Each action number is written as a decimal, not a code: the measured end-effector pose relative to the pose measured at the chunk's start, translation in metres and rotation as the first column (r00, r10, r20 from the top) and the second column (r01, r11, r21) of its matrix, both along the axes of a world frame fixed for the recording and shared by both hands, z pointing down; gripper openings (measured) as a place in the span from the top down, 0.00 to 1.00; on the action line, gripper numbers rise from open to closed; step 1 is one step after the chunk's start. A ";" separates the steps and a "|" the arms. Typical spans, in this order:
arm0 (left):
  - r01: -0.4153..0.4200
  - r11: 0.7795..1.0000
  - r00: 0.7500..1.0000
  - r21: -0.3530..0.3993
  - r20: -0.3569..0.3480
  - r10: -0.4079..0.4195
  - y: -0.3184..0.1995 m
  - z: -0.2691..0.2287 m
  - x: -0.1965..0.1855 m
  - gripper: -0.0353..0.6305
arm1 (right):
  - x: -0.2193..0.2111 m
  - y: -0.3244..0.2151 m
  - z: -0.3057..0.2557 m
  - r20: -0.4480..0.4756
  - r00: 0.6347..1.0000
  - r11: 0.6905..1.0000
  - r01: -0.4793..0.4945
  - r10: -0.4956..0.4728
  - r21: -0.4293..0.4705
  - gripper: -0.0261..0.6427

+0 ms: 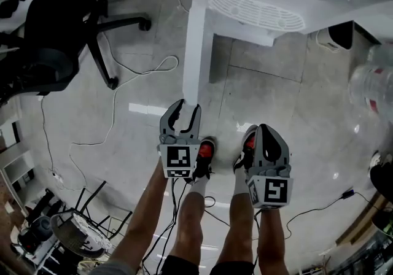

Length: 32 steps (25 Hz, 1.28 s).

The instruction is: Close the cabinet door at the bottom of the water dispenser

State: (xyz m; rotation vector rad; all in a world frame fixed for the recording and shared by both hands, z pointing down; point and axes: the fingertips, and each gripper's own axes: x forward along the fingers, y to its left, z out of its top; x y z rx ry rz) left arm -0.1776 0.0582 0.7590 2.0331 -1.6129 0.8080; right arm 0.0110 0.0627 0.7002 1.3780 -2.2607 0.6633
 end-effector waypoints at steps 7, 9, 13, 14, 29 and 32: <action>-0.028 0.999 1.000 -0.016 -0.012 0.028 -0.001 0.000 0.021 0.67 | 0.018 0.006 0.000 -0.004 1.000 1.000 -0.031 0.031 -0.005 0.94; -0.044 0.999 0.999 -0.019 -0.010 0.044 -0.002 -0.001 0.027 0.67 | 0.024 0.006 -0.001 -0.002 0.999 0.999 -0.044 0.044 -0.002 0.94; -0.068 0.998 0.998 -0.017 -0.001 0.068 -0.003 -0.001 0.041 0.70 | 0.035 0.005 -0.003 0.002 0.998 0.998 -0.062 0.062 0.005 0.94; -0.071 0.997 0.997 -0.017 -0.002 0.071 -0.004 -0.001 0.044 0.70 | 0.037 0.005 -0.004 0.002 0.998 0.998 -0.066 0.066 0.005 0.94; -0.128 0.991 0.990 -0.030 -0.061 0.126 -0.026 -0.007 0.096 0.73 | 0.076 -0.006 -0.013 0.006 0.989 0.989 -0.148 0.148 0.019 0.94; -0.150 0.988 0.987 -0.036 -0.058 0.147 -0.031 -0.008 0.108 0.74 | 0.086 -0.007 -0.014 0.010 0.985 0.985 -0.174 0.174 0.020 0.94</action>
